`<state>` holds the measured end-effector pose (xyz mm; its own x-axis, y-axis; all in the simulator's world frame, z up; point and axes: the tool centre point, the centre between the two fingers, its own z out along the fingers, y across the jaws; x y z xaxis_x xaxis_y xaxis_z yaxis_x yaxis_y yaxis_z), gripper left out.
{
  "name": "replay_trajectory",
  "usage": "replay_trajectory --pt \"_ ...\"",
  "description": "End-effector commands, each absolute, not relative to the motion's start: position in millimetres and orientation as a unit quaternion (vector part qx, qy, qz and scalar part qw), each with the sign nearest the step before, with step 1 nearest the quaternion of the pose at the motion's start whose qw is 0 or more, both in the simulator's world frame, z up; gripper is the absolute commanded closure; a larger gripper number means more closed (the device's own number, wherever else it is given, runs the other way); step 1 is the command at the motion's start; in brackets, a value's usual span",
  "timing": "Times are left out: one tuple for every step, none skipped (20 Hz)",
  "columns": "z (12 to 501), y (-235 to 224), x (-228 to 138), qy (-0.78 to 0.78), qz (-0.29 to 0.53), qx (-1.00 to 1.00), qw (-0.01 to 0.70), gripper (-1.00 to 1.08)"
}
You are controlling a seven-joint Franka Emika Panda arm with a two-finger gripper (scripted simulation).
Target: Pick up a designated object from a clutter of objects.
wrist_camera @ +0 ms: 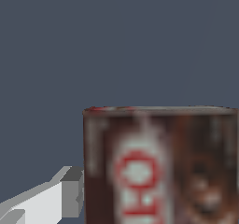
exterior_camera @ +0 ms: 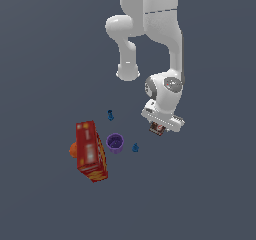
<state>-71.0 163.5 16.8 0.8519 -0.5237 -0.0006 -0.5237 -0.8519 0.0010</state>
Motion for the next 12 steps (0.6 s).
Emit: replay_trajectory --pt "15.6 163.7 -70.6 -0.272 0.0 0.962 0.0 1.08" --pt "15.6 163.7 -70.6 -0.272 0.0 0.962 0.0 1.08" --pt "15.6 163.7 -70.6 -0.272 0.0 0.962 0.0 1.08" --pt "15.6 163.7 -70.6 -0.272 0.0 0.962 0.0 1.08" --pt "15.6 163.7 -70.6 -0.272 0.0 0.962 0.0 1.08" --pt "15.6 163.7 -70.6 -0.272 0.0 0.962 0.0 1.08" --pt "15.6 163.7 -70.6 -0.272 0.0 0.962 0.0 1.08" --pt "15.6 163.7 -70.6 -0.272 0.0 0.962 0.0 1.08" --pt "15.6 163.7 -70.6 -0.272 0.0 0.962 0.0 1.08" --pt "15.6 163.7 -70.6 -0.272 0.0 0.962 0.0 1.08" --pt "16.6 164.4 -70.3 -0.272 0.001 0.962 0.0 1.08" --pt "16.8 164.2 -70.2 -0.272 0.001 0.962 0.0 1.08"
